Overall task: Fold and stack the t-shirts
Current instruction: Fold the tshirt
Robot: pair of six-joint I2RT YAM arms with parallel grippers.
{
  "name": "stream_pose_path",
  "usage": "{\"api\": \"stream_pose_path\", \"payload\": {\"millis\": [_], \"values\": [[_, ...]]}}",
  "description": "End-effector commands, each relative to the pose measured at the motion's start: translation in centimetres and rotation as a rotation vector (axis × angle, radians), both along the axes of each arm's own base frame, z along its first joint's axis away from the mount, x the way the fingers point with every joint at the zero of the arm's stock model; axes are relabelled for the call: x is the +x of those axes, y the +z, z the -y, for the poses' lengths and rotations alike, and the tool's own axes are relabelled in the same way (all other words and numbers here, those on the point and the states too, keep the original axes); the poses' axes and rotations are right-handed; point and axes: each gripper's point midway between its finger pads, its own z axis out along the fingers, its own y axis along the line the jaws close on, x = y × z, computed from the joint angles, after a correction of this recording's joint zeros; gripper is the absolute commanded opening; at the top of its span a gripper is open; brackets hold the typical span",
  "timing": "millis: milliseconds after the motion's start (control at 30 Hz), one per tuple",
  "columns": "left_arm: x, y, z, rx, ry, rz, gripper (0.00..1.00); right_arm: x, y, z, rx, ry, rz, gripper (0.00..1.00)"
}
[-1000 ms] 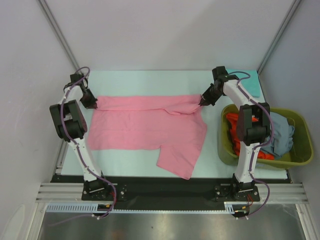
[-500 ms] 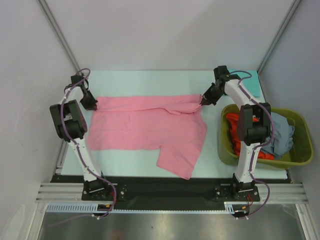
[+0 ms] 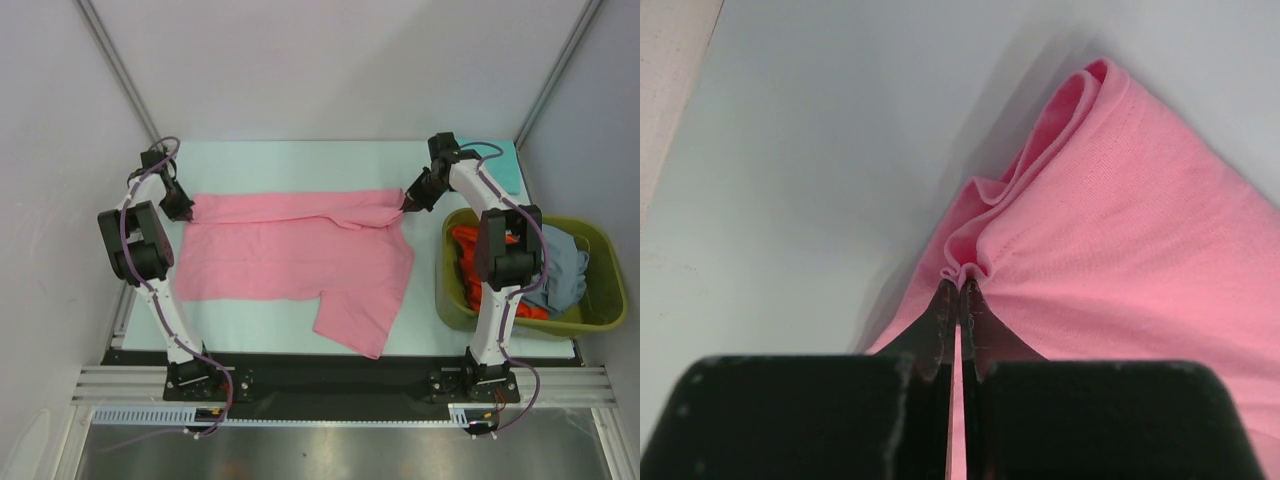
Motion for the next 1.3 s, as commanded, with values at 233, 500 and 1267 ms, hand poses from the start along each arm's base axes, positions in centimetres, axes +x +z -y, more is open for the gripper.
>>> {"api": "stream_pose_path", "payload": {"millis": [233,500,1267], "values": [[0.2,2.4,-1.3,0.044,0.031,0.047,0.0,0.0,1.4,0.7,0.0,0.008,0.04,0.0],[0.0,1.3,-1.2,0.033,0.031,0.023,0.0,0.4,0.3,0.6,0.011,0.007,0.022,0.0],[0.0,1.3,-1.4,0.04,0.022,0.017,0.0,-1.0,-1.3,0.5,-0.043,0.021,-0.031,0.0]]}}
